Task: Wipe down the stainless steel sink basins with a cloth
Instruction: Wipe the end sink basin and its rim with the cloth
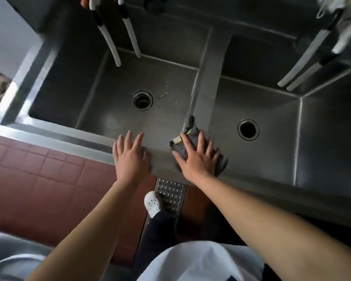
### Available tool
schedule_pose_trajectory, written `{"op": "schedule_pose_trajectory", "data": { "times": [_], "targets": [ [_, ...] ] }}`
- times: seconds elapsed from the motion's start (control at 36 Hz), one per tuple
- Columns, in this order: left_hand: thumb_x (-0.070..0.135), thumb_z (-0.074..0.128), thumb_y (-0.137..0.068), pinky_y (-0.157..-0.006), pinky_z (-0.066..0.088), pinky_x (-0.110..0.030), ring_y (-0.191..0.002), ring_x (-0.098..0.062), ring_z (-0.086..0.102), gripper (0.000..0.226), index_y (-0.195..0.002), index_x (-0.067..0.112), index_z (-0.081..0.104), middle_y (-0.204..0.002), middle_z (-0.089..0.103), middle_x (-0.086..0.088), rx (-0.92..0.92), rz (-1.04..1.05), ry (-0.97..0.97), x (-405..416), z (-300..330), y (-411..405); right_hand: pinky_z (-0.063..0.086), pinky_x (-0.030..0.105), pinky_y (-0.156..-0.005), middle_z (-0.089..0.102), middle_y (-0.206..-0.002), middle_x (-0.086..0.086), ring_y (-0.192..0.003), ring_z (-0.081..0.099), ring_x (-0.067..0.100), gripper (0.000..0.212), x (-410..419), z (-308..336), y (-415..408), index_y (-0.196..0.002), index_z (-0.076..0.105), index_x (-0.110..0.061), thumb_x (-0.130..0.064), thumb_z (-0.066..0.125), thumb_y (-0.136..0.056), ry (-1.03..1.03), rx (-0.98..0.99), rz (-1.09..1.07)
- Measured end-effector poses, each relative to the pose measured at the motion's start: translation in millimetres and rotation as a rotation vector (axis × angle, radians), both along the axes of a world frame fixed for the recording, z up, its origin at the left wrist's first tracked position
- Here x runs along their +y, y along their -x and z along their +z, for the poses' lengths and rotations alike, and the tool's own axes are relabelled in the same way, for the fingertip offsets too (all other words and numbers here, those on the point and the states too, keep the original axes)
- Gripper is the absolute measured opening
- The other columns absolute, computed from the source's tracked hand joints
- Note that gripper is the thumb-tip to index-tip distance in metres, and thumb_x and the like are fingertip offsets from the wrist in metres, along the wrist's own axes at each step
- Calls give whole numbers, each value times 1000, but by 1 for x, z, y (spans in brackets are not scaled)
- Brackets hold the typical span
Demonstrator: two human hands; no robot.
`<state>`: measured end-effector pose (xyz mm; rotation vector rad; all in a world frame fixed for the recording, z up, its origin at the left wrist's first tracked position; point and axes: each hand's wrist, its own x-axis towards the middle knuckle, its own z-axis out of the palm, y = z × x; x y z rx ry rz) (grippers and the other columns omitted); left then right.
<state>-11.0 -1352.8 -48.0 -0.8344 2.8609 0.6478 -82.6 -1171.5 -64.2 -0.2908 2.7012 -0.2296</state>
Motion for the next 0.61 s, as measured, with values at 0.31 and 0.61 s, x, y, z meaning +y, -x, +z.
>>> {"op": "schedule_pose_trajectory", "data": {
  "times": [0.31,0.61],
  "targets": [
    [60,32,-84,-120,-5,-49,-151,-24,4,72,-152,36,22,-163,18,-3,-257,-123,51,-32,-25,54,33,63,-105,-6,-164,2,-146,7,42,67,-33,-6,91,-146,7,-58,-67,42,-89,-7,63,-263],
    [62,25,-85,-113,19,-44,-129,-20,46,62,-123,30,63,-132,61,6,-400,119,123,-19,-27,76,30,64,-109,-5,-166,5,-147,9,46,75,-51,-12,279,-150,9,-52,-67,46,-87,35,140,-279]
  ]
}}
